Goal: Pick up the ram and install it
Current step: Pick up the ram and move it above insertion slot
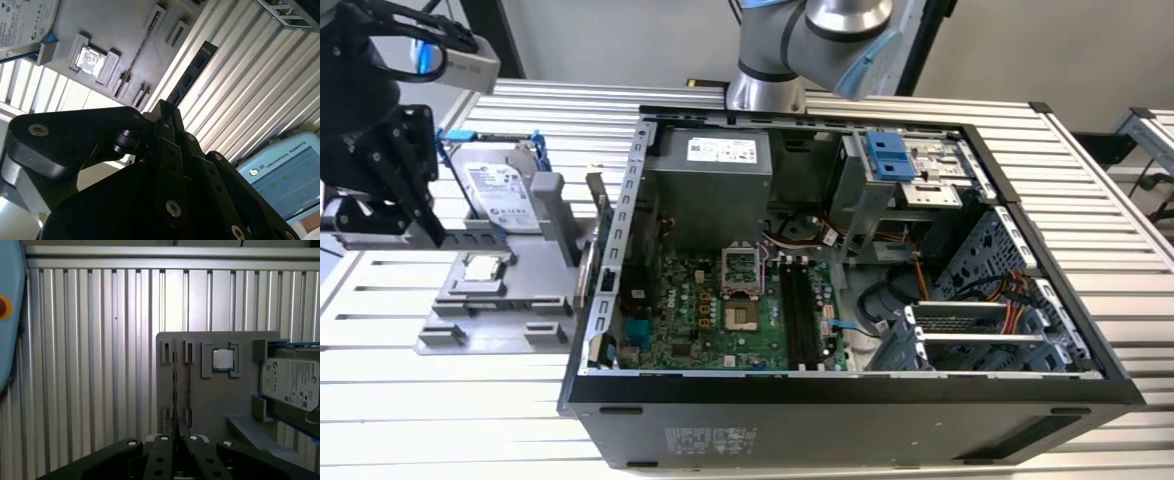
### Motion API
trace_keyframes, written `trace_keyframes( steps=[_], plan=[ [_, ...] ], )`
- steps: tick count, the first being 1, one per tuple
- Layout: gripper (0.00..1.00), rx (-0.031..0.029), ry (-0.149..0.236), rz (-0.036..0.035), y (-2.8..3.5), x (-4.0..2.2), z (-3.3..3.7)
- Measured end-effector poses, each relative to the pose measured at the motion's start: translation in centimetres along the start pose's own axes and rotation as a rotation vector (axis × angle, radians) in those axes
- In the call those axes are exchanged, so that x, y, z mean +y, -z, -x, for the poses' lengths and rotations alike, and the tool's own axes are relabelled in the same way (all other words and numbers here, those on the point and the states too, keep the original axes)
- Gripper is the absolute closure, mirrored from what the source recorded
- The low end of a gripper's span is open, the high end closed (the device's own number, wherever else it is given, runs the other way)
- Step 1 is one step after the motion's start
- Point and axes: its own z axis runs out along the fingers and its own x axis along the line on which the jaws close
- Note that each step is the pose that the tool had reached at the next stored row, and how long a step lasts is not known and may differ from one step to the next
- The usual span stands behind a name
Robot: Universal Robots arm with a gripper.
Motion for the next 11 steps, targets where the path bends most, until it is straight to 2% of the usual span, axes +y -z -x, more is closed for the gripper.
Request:
trace_keyframes(
  steps=[11],
  plan=[
    [1.0,0.0,0.0,0.0,2.01,0.0,0.02]
  ],
)
